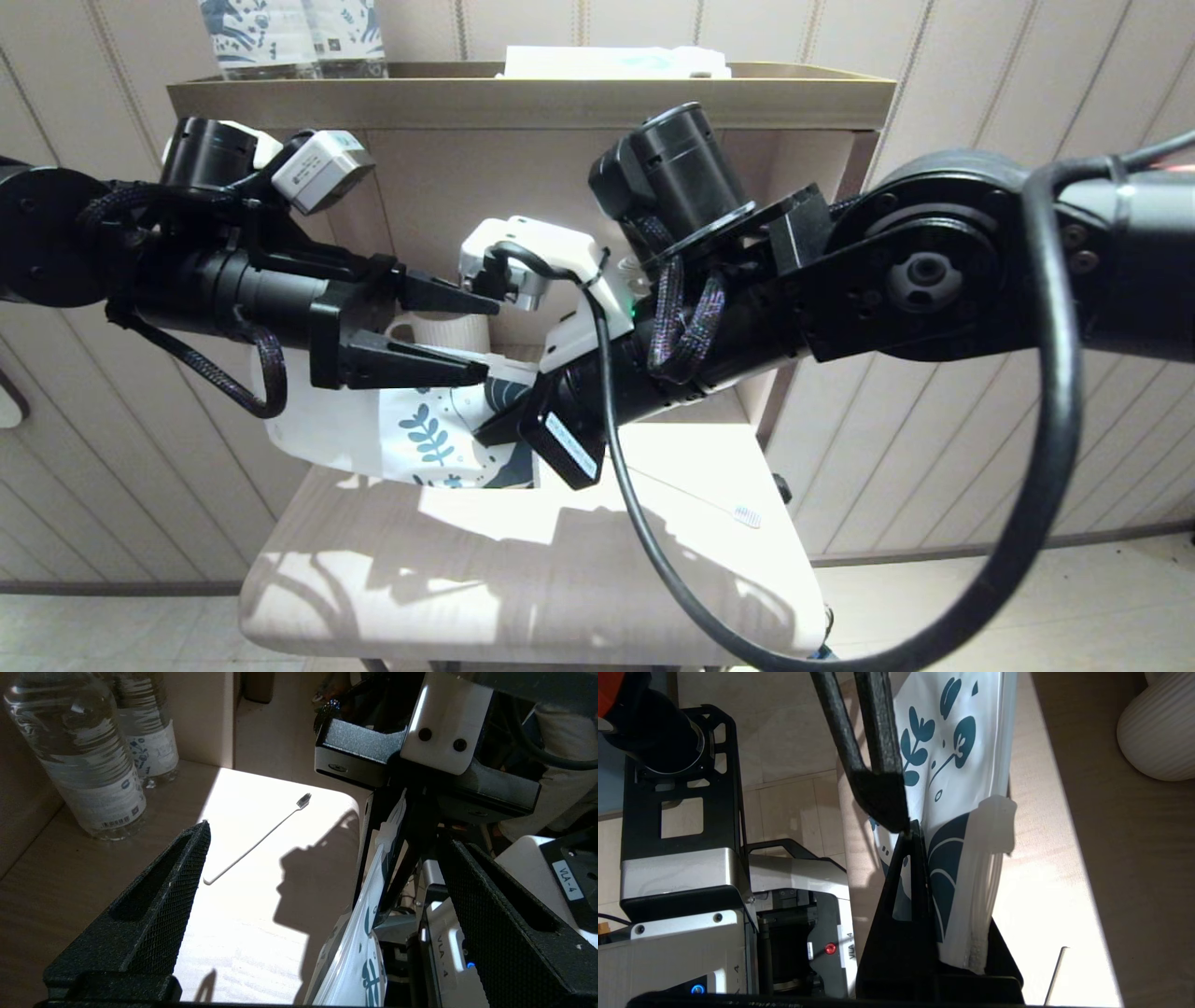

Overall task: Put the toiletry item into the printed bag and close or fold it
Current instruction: Open the storage bag

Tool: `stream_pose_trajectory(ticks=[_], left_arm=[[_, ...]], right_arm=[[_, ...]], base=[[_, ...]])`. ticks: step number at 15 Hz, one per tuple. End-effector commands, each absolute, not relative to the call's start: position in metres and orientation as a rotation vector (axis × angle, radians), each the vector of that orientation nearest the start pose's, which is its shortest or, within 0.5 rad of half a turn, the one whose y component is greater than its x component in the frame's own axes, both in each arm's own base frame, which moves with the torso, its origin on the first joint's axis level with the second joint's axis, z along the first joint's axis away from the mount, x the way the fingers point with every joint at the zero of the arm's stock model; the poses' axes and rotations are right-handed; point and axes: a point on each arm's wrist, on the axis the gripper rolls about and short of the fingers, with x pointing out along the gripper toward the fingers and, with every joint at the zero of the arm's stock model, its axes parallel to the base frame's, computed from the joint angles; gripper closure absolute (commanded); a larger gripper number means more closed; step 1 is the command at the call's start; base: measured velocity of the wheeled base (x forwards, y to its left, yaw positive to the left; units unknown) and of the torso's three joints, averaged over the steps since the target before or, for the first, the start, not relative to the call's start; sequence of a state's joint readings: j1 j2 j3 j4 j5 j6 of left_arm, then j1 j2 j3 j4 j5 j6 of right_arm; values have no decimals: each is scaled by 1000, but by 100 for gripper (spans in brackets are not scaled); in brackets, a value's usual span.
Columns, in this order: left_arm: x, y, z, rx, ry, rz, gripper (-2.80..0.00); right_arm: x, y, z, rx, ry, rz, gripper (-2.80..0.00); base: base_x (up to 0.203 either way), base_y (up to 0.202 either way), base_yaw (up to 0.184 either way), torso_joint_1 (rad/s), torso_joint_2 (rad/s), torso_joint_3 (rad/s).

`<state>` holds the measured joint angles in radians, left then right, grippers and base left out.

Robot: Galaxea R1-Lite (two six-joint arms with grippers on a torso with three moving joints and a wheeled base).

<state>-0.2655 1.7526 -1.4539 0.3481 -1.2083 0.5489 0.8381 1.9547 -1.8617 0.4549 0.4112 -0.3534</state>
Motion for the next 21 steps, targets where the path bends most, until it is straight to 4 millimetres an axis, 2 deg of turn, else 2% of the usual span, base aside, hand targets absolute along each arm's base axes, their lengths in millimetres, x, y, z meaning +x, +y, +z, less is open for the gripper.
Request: stream_pose_trajectory(ticks=[1, 4, 21], left_arm=[[297, -103, 264, 110, 219, -1537, -280], [296, -105, 266, 98, 238, -1546, -280], [293, -107, 260, 118, 233, -1552, -280]], right_arm=[[247, 288, 283, -424, 358, 1312, 0], [246, 287, 278, -423, 378, 1314, 0], [245, 285, 281, -419, 370, 1304, 0]], base=[[0, 0, 0, 0, 0, 0], [0, 0, 0, 0, 0, 0], [0, 0, 0, 0, 0, 0]])
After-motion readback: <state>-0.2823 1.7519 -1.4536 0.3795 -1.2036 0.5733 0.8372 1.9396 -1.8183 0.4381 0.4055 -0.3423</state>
